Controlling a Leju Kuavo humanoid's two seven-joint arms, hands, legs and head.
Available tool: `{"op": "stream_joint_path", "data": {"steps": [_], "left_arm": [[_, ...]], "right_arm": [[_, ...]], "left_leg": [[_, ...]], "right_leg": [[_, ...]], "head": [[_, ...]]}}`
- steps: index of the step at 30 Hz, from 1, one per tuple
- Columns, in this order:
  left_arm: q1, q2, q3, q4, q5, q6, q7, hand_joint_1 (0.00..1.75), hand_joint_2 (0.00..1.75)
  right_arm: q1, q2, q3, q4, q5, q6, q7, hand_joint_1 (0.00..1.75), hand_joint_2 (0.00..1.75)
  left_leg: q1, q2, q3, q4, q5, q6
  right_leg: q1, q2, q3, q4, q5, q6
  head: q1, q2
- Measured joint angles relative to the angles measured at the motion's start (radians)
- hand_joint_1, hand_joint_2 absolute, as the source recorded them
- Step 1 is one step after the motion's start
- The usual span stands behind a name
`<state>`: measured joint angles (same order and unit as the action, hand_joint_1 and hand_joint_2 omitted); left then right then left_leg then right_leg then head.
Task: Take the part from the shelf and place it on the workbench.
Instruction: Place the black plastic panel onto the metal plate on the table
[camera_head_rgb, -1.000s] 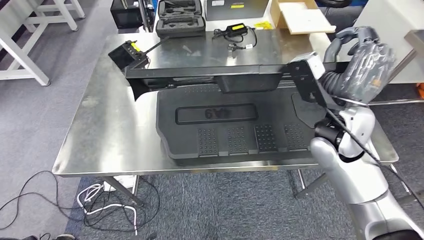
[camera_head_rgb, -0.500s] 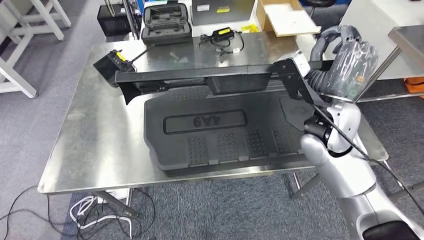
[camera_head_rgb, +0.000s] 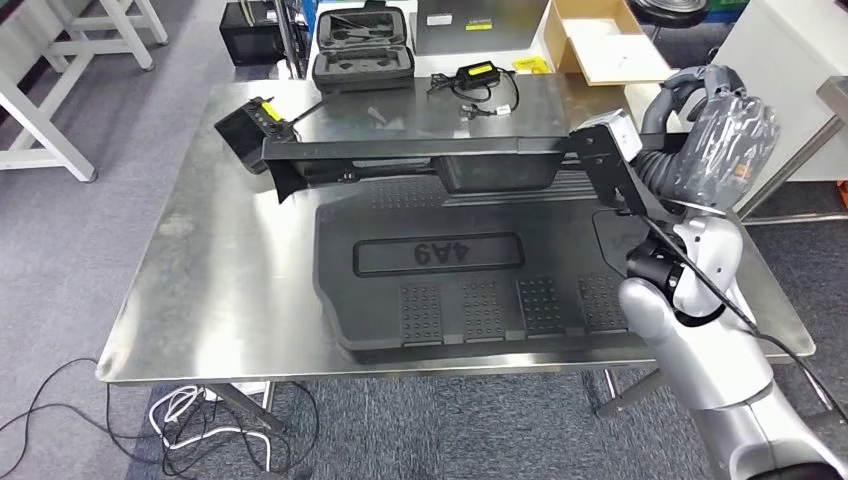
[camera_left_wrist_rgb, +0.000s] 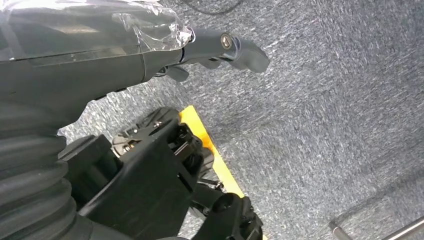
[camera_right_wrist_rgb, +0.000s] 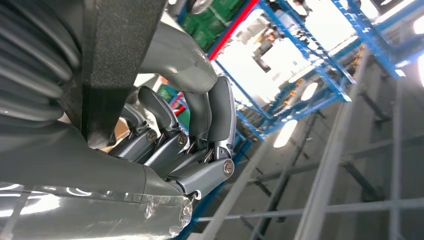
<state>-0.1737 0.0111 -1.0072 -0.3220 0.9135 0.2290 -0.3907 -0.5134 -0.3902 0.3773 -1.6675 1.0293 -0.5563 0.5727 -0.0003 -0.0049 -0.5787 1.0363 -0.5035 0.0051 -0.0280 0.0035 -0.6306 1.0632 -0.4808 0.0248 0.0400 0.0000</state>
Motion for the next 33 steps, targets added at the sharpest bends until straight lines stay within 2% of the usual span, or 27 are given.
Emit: {"op": "stream_joint_path", "data": {"steps": [3, 5, 6, 8, 9, 10, 11, 12, 14, 15, 17, 19, 20, 21, 23, 24, 25, 26, 27, 29, 30, 33], "left_arm": [[0.000, 0.000, 0.000, 0.000, 0.000, 0.001, 0.000, 0.00, 1.75], [-0.002, 0.000, 0.000, -0.001, -0.001, 0.001, 0.000, 0.00, 1.75], [-0.002, 0.000, 0.000, -0.002, -0.001, 0.001, 0.000, 0.00, 1.75], [-0.002, 0.000, 0.000, -0.002, -0.001, 0.001, 0.001, 0.00, 1.75], [-0.001, 0.000, 0.000, -0.002, -0.001, 0.001, 0.002, 0.00, 1.75], [-0.001, 0.000, 0.000, -0.002, -0.001, 0.001, 0.002, 0.00, 1.75], [-0.001, 0.000, 0.000, -0.002, -0.002, 0.001, 0.003, 0.00, 1.75], [-0.001, 0.000, 0.000, -0.002, -0.002, 0.001, 0.003, 0.00, 1.75], [-0.002, 0.000, 0.000, -0.002, -0.002, 0.001, 0.003, 0.00, 1.75], [-0.003, 0.001, 0.000, -0.002, -0.001, 0.001, 0.003, 0.00, 1.75], [-0.004, 0.001, 0.000, -0.002, -0.001, 0.001, 0.003, 0.00, 1.75], [-0.005, 0.001, 0.000, -0.002, -0.001, 0.001, 0.003, 0.00, 1.75], [-0.006, 0.001, 0.000, -0.002, -0.001, 0.001, 0.003, 0.00, 1.75], [-0.007, 0.000, 0.000, -0.002, -0.001, 0.001, 0.003, 0.00, 1.75], [-0.008, 0.000, 0.000, -0.002, -0.002, 0.000, 0.003, 0.00, 1.75], [-0.008, -0.001, 0.000, -0.002, -0.002, 0.000, 0.003, 0.00, 1.75], [-0.008, -0.001, 0.000, -0.002, -0.002, 0.000, 0.003, 0.00, 1.75], [-0.007, -0.001, 0.000, -0.002, -0.002, 0.000, 0.003, 0.00, 1.75], [-0.007, -0.001, 0.000, -0.002, -0.002, 0.000, 0.003, 0.00, 1.75], [-0.008, -0.001, 0.000, -0.002, -0.002, 0.000, 0.003, 0.00, 1.75], [-0.008, -0.001, 0.000, -0.002, -0.002, 0.000, 0.003, 0.00, 1.75], [-0.009, -0.001, 0.000, -0.002, -0.002, 0.000, 0.003, 0.00, 1.75]], "right_arm": [[0.000, 0.000, -0.001, 0.003, 0.000, 0.002, 0.000, 1.75, 1.75], [-0.004, 0.000, -0.001, 0.005, 0.000, 0.002, 0.000, 1.75, 1.75], [-0.005, 0.000, -0.001, 0.006, 0.000, 0.002, 0.000, 1.75, 1.75], [-0.005, 0.000, -0.001, 0.009, 0.000, 0.002, 0.000, 1.75, 1.75], [-0.005, 0.000, -0.001, 0.011, 0.000, 0.002, 0.000, 1.75, 1.75], [-0.005, 0.000, -0.001, 0.013, 0.000, 0.002, 0.000, 1.75, 1.75], [-0.005, 0.000, -0.001, 0.015, 0.000, 0.002, 0.000, 1.75, 1.75], [-0.006, 0.000, -0.001, 0.015, 0.000, 0.002, 0.000, 1.75, 1.75], [-0.007, 0.000, -0.001, 0.017, 0.000, 0.002, 0.000, 1.75, 1.75], [-0.008, 0.000, -0.001, 0.018, -0.001, 0.002, 0.000, 1.75, 1.75], [-0.008, 0.000, -0.001, 0.020, -0.002, 0.002, 0.000, 1.75, 1.75], [-0.008, 0.000, -0.002, 0.022, -0.002, 0.002, 0.000, 1.75, 1.75], [-0.010, -0.001, -0.003, 0.022, -0.002, 0.002, 0.000, 1.75, 1.75], [-0.011, -0.001, -0.004, 0.023, -0.002, 0.002, 0.000, 1.75, 1.75], [-0.011, -0.001, -0.004, 0.024, -0.003, 0.002, 0.001, 1.75, 1.75], [-0.009, -0.001, -0.004, 0.026, -0.003, 0.002, 0.001, 1.75, 1.75], [-0.007, -0.001, -0.004, 0.027, -0.003, 0.002, 0.002, 1.75, 1.75], [-0.006, -0.001, -0.004, 0.028, -0.003, 0.002, 0.002, 1.75, 1.75], [-0.007, -0.001, -0.004, 0.029, -0.003, 0.002, 0.002, 1.75, 1.75], [-0.007, -0.001, -0.005, 0.031, -0.003, 0.002, 0.002, 1.75, 1.75], [-0.007, -0.001, -0.005, 0.031, -0.003, 0.002, 0.002, 1.75, 1.75], [-0.005, -0.002, -0.006, 0.033, -0.003, 0.002, 0.002, 1.75, 1.75]], "left_leg": [[0.001, 0.000, 0.003, 0.004, -0.008, -0.012], [0.003, 0.001, -0.015, 0.053, -0.037, -0.023], [0.004, 0.001, -0.041, 0.106, -0.061, -0.028], [0.007, 0.001, -0.112, 0.233, -0.104, -0.035], [0.008, 0.001, -0.138, 0.271, -0.106, -0.035], [0.008, 0.001, -0.147, 0.272, -0.088, -0.033], [0.007, 0.001, -0.137, 0.236, -0.054, -0.028], [0.005, 0.001, -0.111, 0.171, -0.010, -0.021], [-0.004, 0.000, -0.062, 0.052, 0.044, -0.002], [-0.009, 0.000, -0.049, 0.019, 0.051, 0.005], [-0.015, 0.001, -0.042, -0.002, 0.046, 0.013], [-0.009, 0.002, -0.027, -0.027, 0.050, 0.016], [-0.005, 0.003, -0.017, -0.040, 0.053, 0.019], [-0.001, 0.004, -0.009, -0.049, 0.055, 0.022], [-0.001, 0.005, -0.003, -0.050, 0.051, 0.028], [-0.001, 0.005, -0.002, -0.048, 0.047, 0.028], [0.000, 0.004, 0.000, -0.044, 0.042, 0.027], [0.001, 0.004, 0.001, -0.038, 0.035, 0.025], [0.003, 0.003, 0.003, -0.030, 0.027, 0.020], [0.003, 0.002, 0.002, -0.011, 0.009, 0.008], [0.002, 0.001, 0.001, -0.003, 0.003, 0.002], [0.001, 0.000, 0.001, 0.002, -0.006, -0.011]], "right_leg": [[0.001, 0.004, 0.003, -0.003, -0.004, -0.016], [-0.003, 0.002, 0.010, -0.008, -0.006, -0.024], [-0.003, 0.001, 0.014, -0.008, -0.009, -0.028], [-0.003, 0.000, 0.020, -0.008, -0.015, -0.035], [-0.003, 0.001, 0.023, -0.008, -0.018, -0.036], [-0.002, 0.001, 0.029, -0.008, -0.022, -0.037], [-0.002, 0.002, 0.035, -0.008, -0.026, -0.036], [-0.001, 0.003, 0.044, -0.009, -0.031, -0.035], [-0.001, 0.005, 0.055, -0.012, -0.039, -0.029], [-0.003, 0.006, 0.057, -0.014, -0.040, -0.025], [-0.006, 0.006, 0.060, -0.022, -0.040, -0.014], [-0.006, 0.003, 0.064, -0.020, -0.048, -0.005], [-0.005, 0.002, 0.056, 0.003, -0.062, -0.002], [-0.004, 0.001, 0.035, 0.047, -0.084, -0.002], [-0.003, 0.001, -0.034, 0.169, -0.131, 0.001], [-0.003, 0.001, -0.064, 0.213, -0.137, 0.003], [-0.004, 0.001, -0.079, 0.225, -0.124, 0.006], [-0.005, 0.000, -0.076, 0.198, -0.093, 0.008], [-0.007, -0.001, -0.056, 0.139, -0.050, 0.009], [-0.005, -0.002, -0.015, 0.033, -0.001, 0.008], [-0.003, -0.001, -0.006, 0.008, 0.005, 0.004], [0.000, 0.003, -0.003, 0.002, -0.002, -0.012]], "head": [[-0.007, 0.000], [-0.016, 0.000], [-0.021, 0.000], [-0.031, 0.000], [-0.034, 0.000], [-0.036, 0.000], [-0.038, 0.000], [-0.040, 0.000], [-0.042, 0.000], [-0.044, 0.000], [-0.048, 0.000], [-0.048, 0.000], [-0.046, 0.000], [-0.041, 0.000], [-0.034, 0.000], [-0.030, 0.000], [-0.026, 0.000], [-0.022, 0.000], [-0.017, 0.000], [-0.008, 0.000], [-0.006, 0.000], [-0.010, 0.000]]}}
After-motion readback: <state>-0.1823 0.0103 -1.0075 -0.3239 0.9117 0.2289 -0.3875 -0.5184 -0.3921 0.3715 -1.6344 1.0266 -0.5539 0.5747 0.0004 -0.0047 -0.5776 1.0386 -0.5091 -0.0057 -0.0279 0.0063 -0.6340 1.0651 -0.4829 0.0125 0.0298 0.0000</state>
